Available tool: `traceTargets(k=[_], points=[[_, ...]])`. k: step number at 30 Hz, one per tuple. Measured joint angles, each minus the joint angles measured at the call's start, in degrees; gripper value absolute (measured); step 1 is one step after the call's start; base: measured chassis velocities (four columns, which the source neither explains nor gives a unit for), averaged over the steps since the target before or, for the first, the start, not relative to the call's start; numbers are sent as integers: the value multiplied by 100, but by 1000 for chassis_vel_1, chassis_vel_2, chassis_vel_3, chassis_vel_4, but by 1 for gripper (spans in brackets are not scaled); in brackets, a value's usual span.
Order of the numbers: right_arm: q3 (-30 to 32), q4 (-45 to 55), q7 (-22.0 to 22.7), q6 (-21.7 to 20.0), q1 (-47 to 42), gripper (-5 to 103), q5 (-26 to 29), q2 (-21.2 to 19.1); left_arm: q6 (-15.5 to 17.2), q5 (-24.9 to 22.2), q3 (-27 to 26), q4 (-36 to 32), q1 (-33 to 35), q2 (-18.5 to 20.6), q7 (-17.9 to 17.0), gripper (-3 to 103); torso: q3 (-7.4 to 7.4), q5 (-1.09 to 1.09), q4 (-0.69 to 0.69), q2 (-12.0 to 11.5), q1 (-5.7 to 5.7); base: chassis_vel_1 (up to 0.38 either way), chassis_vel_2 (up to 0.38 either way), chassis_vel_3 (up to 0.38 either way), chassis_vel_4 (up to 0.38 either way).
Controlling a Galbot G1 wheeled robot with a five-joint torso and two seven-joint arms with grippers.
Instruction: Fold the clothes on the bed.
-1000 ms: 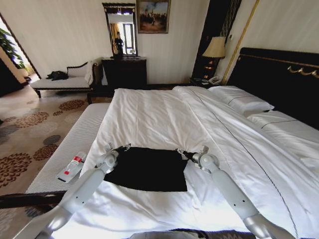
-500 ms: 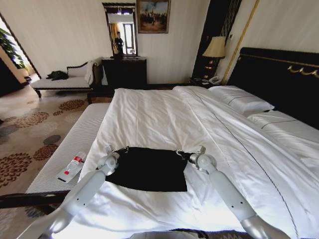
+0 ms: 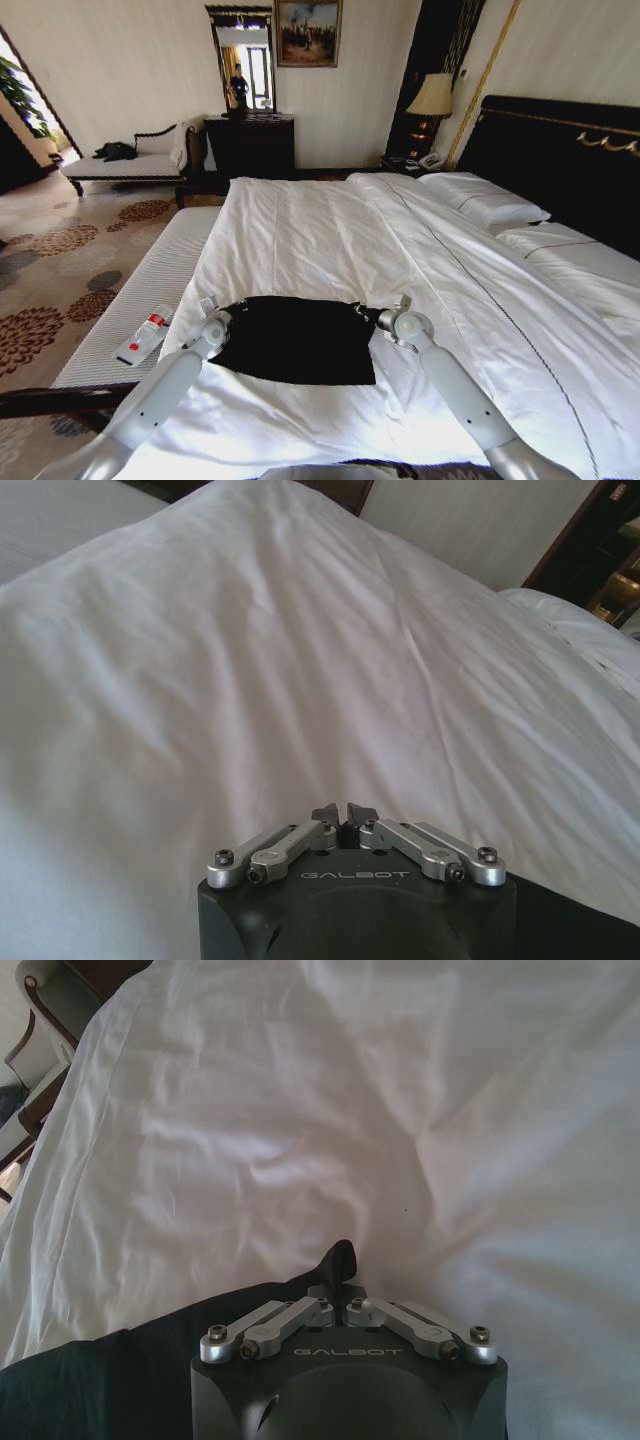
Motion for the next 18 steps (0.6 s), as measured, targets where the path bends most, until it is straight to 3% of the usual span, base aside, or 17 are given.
traceTargets(k=[6, 9, 10, 12, 13, 16, 18], points=[[-26, -39, 6, 27, 16, 1, -39, 44, 311, 74, 42, -1, 14, 177, -10, 35, 0, -1, 0, 0, 0, 0, 0, 0, 0], [-32, -38, 11, 33, 15, 1, -55, 53, 331, 79, 39, 34, 25, 128, -28, 35, 0, -1, 0, 0, 0, 0, 0, 0, 0], [-31, -34, 11, 35, 10, 1, -58, 46, 334, 80, 39, 34, 31, 122, -28, 46, 0, -1, -1, 0, 0, 0, 0, 0, 0], [-20, -30, 9, 38, 1, 1, -59, 28, 347, 80, 42, 31, 33, 128, -16, 57, 0, 0, -1, 0, 0, 0, 0, 0, 0], [-20, -30, 9, 38, 1, 1, -59, 28, 347, 80, 42, 31, 33, 128, -16, 57, 0, 0, -1, 0, 0, 0, 0, 0, 0], [-16, -33, 7, 50, 2, 1, -70, 16, 355, 127, 84, 87, 1, 92, 30, 74, 0, 0, 0, 0, 0, 0, 0, 0, 0], [-23, -34, 10, 55, 15, 1, -73, 20, 349, 171, 115, 142, -49, 19, 40, 79, 0, -1, 0, 0, 0, 0, 0, 0, 0]])
